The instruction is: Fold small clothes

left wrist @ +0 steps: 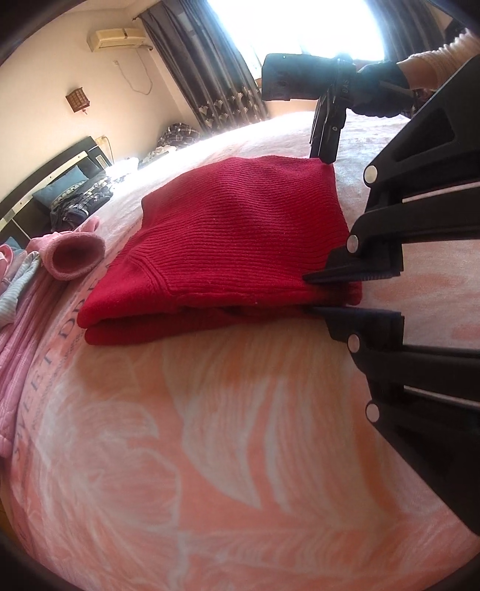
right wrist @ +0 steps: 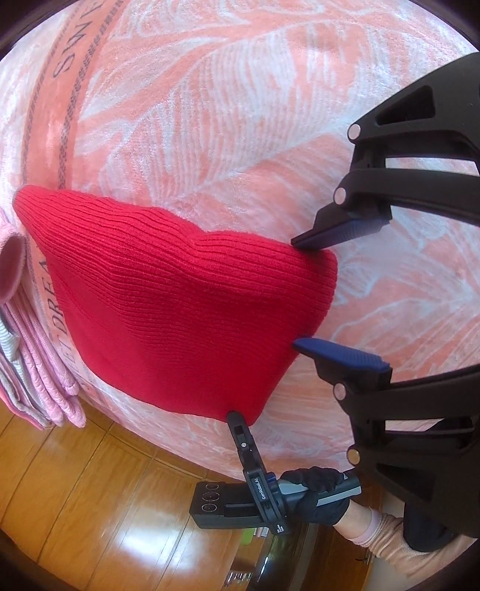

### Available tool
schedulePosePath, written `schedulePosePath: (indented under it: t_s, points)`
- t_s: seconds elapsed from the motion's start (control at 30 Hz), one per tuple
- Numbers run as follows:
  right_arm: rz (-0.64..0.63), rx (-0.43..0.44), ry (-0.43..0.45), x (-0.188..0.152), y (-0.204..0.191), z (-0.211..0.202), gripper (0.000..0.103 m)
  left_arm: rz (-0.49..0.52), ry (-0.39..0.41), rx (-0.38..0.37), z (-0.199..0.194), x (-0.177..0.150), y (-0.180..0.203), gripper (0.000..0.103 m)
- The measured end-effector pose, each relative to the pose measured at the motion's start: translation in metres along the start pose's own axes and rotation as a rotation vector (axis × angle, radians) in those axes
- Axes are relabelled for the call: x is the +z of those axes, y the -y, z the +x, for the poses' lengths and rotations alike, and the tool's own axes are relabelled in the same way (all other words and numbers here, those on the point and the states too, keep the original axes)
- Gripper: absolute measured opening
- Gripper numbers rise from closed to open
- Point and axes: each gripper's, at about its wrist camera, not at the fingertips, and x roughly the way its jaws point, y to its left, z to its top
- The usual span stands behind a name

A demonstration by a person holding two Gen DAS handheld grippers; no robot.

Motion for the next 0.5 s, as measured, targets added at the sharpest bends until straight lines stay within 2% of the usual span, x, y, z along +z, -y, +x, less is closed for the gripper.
schedulePosePath:
  t_s: [0.2, 0.33, 0.37, 0.4, 0.47, 0.5]
  points:
    - [0.134, 0.069, -0.002, 0.003, 0.019, 0.003, 0.05, 0.001, 0.001, -0.002, 0.001, 0.0, 0.0, 0.014]
    - [0.164, 0.088, -0.007, 0.005, 0.025, 0.008, 0.049, 0.008, 0.0, 0.005, 0.002, 0.0, 0.001, 0.014]
    - [0.164, 0.099, -0.01, 0.005, 0.024, 0.009, 0.038, 0.009, -0.001, 0.007, 0.001, 0.0, 0.001, 0.014]
    - [0.167, 0.12, -0.017, 0.005, 0.024, 0.01, 0.031, 0.01, -0.002, 0.009, 0.001, 0.0, 0.002, 0.015]
    - [0.164, 0.129, -0.018, 0.003, 0.022, 0.008, 0.02, 0.011, -0.004, 0.011, 0.001, 0.001, 0.003, 0.015]
    - [0.16, 0.13, -0.016, 0.002, 0.021, 0.005, 0.019, 0.012, -0.006, 0.012, 0.001, 0.001, 0.003, 0.015]
